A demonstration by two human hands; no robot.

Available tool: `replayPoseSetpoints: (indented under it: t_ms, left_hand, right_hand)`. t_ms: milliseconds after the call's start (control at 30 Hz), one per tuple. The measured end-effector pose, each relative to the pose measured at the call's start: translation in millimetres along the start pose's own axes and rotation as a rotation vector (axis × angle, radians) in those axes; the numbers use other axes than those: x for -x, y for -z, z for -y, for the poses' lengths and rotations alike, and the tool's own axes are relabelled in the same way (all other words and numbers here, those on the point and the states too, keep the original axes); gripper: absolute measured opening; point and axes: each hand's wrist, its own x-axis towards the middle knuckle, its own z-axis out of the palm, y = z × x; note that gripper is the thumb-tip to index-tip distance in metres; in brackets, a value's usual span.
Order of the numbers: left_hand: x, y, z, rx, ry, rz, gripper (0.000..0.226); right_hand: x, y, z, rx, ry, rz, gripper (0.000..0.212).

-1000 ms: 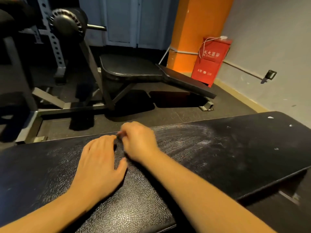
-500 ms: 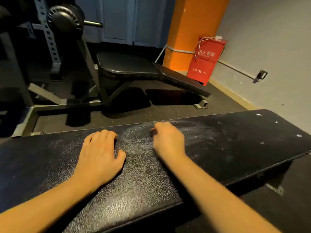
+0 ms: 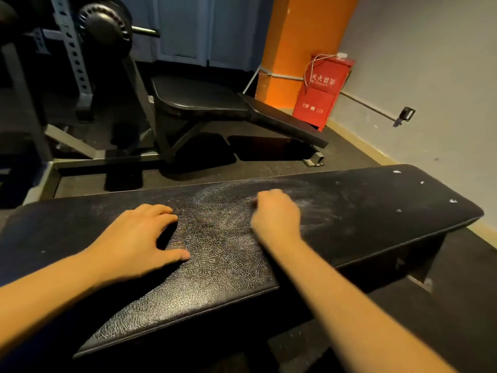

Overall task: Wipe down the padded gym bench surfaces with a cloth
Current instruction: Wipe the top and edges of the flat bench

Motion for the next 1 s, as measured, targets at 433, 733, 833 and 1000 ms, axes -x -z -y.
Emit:
replayPoseSetpoints:
  t_ms: [433,733,833,1000]
  left_hand:
    - [-6,-18,10,-0.044,0.005,0.025,0.133]
    - [-7,-14,15,-0.060,-0.008,0.074,0.134]
    - [-8,-10,14,-0.062,-0.016,0.100,0.136]
    - [-11,-7,10,-0.127,-0.041,0.092,0.136]
  right_hand:
    - [-25,-6,-63,0.046,-0.290,-0.080,0.022]
    - [41,-5,4,-0.183,0.431,0.067,0.030]
    - [-30,-11,-64,-0.047,-0.146,-0.006,0.023]
    - [-43,-21,28,-0.134,-0.088,-0.020,0.030]
